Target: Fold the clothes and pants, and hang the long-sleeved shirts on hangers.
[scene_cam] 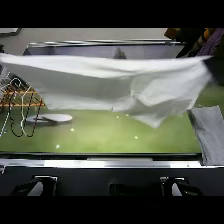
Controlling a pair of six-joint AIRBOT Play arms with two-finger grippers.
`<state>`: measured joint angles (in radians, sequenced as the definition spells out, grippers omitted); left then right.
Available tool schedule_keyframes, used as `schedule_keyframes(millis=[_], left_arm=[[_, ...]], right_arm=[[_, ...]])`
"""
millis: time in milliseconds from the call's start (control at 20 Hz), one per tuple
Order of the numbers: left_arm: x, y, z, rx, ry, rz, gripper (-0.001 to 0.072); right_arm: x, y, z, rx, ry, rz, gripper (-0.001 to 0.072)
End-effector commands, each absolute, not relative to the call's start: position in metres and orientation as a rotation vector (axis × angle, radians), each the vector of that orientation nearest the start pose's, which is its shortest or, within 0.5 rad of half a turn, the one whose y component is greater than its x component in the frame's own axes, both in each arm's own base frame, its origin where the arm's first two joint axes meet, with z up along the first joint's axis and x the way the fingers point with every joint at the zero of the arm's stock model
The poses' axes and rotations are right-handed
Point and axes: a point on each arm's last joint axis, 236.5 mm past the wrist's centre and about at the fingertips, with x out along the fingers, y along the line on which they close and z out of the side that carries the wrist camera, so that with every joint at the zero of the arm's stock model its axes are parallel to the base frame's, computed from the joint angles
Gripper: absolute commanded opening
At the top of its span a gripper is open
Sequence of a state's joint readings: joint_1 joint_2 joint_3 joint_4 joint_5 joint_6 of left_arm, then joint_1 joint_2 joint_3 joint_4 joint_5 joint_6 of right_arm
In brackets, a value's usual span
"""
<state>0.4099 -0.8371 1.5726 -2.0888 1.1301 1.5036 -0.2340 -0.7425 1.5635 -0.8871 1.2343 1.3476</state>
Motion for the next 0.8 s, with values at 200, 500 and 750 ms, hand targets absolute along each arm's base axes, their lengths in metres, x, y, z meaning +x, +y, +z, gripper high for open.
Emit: schedule_keyframes(millis=[200,500,750], left_arm=[[0.185,0.047,0.489,-0.402,-0.070,0.272,0.0017],[0.256,0.056,0.399,-0.388,0.292,0.235,0.0016],[0.388,0.093,0.243,-0.462,0.643,0.220,0.0017]], right_arm=[[0.164,0.091,0.535,0.123,-0.104,0.340,0.0032],[0.260,0.073,0.488,0.318,0.143,0.337,0.0032],[0.402,0.057,0.302,0.502,0.706,0.335,0.0032]])
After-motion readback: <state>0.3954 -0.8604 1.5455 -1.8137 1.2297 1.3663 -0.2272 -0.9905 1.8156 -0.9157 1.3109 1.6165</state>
